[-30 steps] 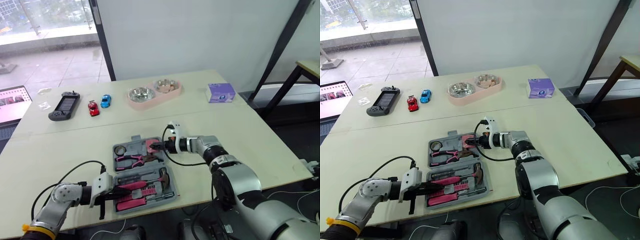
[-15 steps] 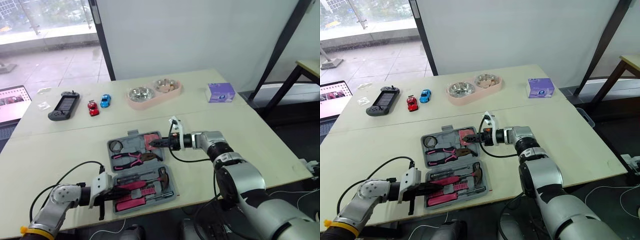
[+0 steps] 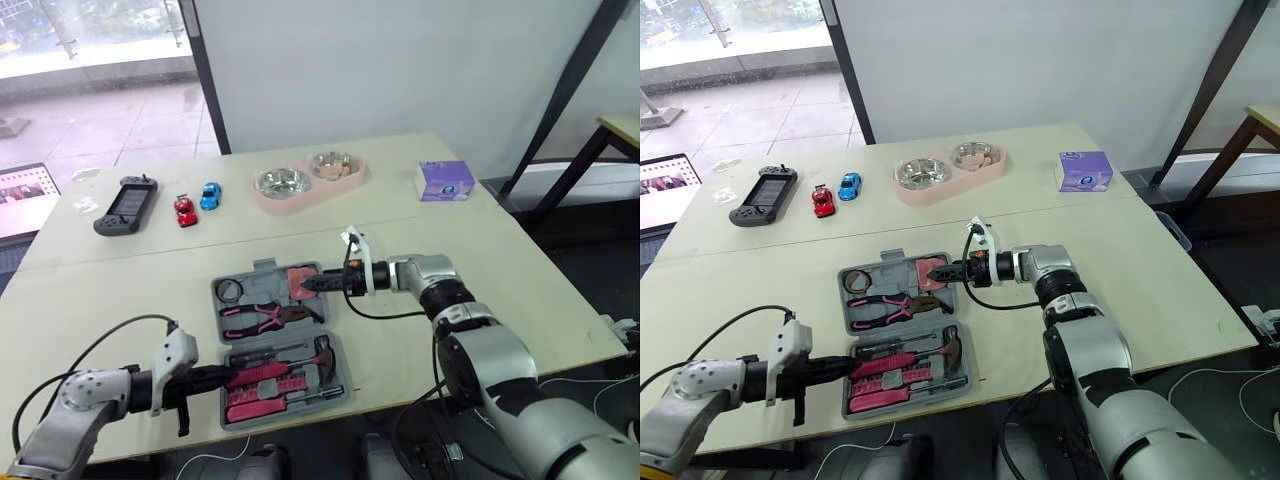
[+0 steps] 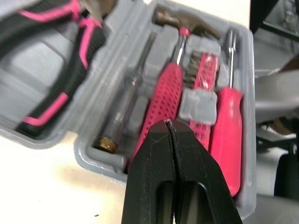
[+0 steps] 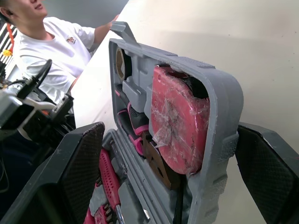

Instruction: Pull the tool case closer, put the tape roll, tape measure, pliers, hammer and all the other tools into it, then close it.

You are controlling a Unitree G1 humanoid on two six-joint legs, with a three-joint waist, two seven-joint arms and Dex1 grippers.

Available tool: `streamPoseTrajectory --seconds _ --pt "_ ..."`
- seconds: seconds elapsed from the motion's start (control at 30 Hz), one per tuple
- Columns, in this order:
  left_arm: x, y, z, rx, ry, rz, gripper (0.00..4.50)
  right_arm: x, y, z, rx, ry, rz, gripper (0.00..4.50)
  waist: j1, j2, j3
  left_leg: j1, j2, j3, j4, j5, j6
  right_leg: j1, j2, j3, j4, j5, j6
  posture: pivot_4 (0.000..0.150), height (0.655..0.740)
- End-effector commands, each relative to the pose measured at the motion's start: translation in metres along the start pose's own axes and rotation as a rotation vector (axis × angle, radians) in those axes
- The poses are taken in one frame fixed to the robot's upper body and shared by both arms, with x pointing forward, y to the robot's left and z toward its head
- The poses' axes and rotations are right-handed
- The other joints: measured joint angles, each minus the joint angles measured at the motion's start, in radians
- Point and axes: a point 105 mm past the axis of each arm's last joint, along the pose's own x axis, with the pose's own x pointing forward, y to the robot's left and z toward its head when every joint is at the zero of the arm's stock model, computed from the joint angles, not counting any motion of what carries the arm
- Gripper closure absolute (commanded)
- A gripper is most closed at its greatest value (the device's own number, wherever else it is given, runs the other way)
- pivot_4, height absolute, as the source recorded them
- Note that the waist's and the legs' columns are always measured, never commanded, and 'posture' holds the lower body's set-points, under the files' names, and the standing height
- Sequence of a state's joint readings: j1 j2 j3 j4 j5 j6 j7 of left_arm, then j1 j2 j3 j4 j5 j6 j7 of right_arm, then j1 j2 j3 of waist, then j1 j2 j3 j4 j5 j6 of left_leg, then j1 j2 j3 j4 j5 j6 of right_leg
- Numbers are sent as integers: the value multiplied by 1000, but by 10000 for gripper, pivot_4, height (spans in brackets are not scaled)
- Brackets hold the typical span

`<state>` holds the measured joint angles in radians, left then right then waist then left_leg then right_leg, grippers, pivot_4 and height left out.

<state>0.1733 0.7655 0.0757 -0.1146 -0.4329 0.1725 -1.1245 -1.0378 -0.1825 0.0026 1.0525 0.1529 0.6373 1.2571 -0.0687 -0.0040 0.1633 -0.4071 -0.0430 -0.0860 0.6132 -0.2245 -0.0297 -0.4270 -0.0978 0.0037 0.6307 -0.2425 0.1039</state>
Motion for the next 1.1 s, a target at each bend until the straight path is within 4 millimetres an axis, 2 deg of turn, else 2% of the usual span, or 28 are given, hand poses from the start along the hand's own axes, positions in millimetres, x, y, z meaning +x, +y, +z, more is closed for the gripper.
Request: streamPoseTrajectory --seconds 0.03,0.17,0.3,0.37,0.5,0.57,0.67,0.77,0.87,0.97,1.1 --pt "-25 0 18 -75 -66 28 45000 -2 13 11 -57 -9 67 1151 0 0 0 0 0 0 0 0 0 0 0 0 0 0 0 1500 7233" --pt "-56 -1 17 -207 -103 73 45000 -9 22 8 -99 22 105 1151 1 0 1 0 1 0 0 0 0 0 0 0 0 0 0 1500 7233" --pt "-70 -1 15 -241 -110 116 45000 -22 39 1 -162 57 130 1151 8 0 1 -1 0 0 0 0 0 0 0 -1 -1 -1 -2 1500 7233" --pt "-75 -1 16 -250 -121 137 45000 -38 60 -9 -219 84 159 1151 17 0 1 -1 0 0 0 0 0 0 -1 -1 -1 -2 -3 1500 7233" --pt "-81 -2 17 -254 -125 167 45000 -77 128 -27 -294 113 272 1151 46 -1 3 -3 0 -1 0 -1 -1 0 -5 -2 -3 -3 -3 1500 7233" --pt "-83 -4 17 -261 -129 169 45000 -88 141 -29 -327 116 256 1151 49 -3 5 -3 0 0 1 -1 -2 0 -5 -2 -4 -3 -4 1500 7233" --pt "-87 -5 19 -269 -133 163 45000 -105 156 -10 -353 35 225 1151 49 -7 6 -1 3 3 2 -2 -3 0 -6 -4 -4 -4 -6 1500 7233" --pt "-92 -4 26 -265 -147 155 45000 -116 155 8 -445 -60 114 1151 54 -8 7 -2 4 3 2 -3 -4 0 -8 -8 -7 -2 -9 1500 7233" --pt "-99 -1 39 -230 -165 159 45000 -125 144 11 -548 -98 -17 1151 60 -10 7 -3 5 3 1 -2 -4 0 -7 -9 -10 -2 -9 1500 7233" --pt "-111 2 51 -149 -143 199 45000 -141 114 -9 -709 -19 -200 1151 66 -11 7 -5 4 4 0 -3 -4 0 -6 -10 -15 -2 -9 1500 7233" --pt "-121 5 58 -90 -128 252 45000 -152 91 -33 -832 75 -291 1151 68 -11 7 -5 3 10 2 -5 -3 1 -7 -7 -17 -1 -8 1500 7233"
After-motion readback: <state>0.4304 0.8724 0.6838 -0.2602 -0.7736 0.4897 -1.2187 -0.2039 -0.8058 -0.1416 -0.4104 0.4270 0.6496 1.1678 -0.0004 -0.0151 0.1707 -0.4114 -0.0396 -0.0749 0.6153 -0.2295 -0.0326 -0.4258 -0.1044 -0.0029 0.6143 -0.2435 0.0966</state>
